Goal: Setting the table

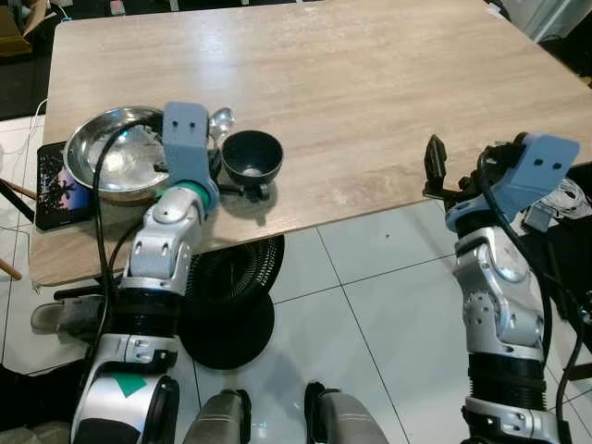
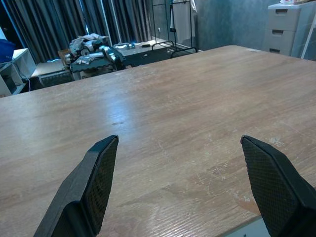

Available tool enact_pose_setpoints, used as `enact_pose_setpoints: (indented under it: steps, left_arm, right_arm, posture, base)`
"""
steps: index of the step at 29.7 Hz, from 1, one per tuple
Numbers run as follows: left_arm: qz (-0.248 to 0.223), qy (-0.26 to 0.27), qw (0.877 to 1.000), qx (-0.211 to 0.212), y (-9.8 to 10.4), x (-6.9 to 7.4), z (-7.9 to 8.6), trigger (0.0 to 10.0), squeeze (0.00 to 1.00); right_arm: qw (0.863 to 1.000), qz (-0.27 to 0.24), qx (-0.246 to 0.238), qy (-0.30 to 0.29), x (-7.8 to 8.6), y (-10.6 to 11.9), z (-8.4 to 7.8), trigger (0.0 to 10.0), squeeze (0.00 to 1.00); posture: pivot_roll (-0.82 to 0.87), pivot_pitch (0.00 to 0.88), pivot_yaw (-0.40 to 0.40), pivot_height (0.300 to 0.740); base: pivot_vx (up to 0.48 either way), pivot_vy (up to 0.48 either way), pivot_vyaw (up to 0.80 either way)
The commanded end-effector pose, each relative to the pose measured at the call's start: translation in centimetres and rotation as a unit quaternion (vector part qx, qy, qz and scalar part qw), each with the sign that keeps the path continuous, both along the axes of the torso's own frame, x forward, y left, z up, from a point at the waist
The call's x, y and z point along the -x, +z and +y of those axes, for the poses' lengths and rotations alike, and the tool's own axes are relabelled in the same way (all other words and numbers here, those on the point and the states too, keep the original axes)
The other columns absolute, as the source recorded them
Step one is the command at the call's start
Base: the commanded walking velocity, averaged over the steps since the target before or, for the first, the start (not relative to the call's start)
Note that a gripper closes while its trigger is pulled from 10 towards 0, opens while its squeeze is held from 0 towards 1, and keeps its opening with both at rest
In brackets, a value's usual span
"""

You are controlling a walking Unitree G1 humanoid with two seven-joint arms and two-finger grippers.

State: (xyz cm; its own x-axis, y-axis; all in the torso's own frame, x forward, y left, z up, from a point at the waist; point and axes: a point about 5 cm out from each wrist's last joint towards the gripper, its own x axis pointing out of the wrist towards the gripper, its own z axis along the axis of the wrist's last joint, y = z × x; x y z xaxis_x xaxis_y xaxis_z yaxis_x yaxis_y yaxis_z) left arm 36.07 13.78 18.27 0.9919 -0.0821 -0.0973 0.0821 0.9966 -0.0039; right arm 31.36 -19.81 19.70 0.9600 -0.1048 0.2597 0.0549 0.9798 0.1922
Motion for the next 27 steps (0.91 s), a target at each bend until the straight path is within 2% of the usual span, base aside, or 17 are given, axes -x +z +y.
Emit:
enact_pose_setpoints:
  steps: [1,11,13,17,27]
  left_arm:
    - [0.013,0.002,1.000,-0.002,-0.7,0.1,-0.2,10.0,0.00]
    - [0.018,0.030,0.999,-0.002,-1.1,0.1,0.2,10.0,0.00]
    - [0.015,0.056,0.998,-0.010,-1.2,0.0,1.0,10.0,0.00]
    - [0.010,0.074,0.997,-0.019,-1.2,-0.2,1.5,10.0,0.00]
    - [0.021,0.041,0.999,-0.013,-1.3,-1.2,1.1,10.0,0.00]
  right_arm:
    - [1.000,0.002,0.002,-0.001,0.1,-0.1,-0.2,10.0,0.00]
    - [1.000,0.003,0.004,-0.001,0.1,-0.1,-0.3,10.0,0.00]
    - [1.000,0.004,0.004,-0.001,0.2,-0.1,-0.2,10.0,0.00]
    - [1.000,0.004,0.003,-0.001,0.3,-0.1,-0.1,10.0,0.00]
    - [1.000,0.005,0.002,-0.002,0.4,-0.1,-0.1,10.0,0.00]
  posture:
    - [0.02,0.090,0.009,0.740]
    - [0.02,0.090,0.007,0.740]
    - [0.02,0.095,0.007,0.740]
    - [0.02,0.095,0.007,0.740]
    - [0.01,0.097,0.011,0.740]
  base:
    - [0.000,0.000,0.00]
    - [0.000,0.000,0.00]
    - [0.000,0.000,0.00]
    - [0.000,0.000,0.00]
    - [0.000,0.000,0.00]
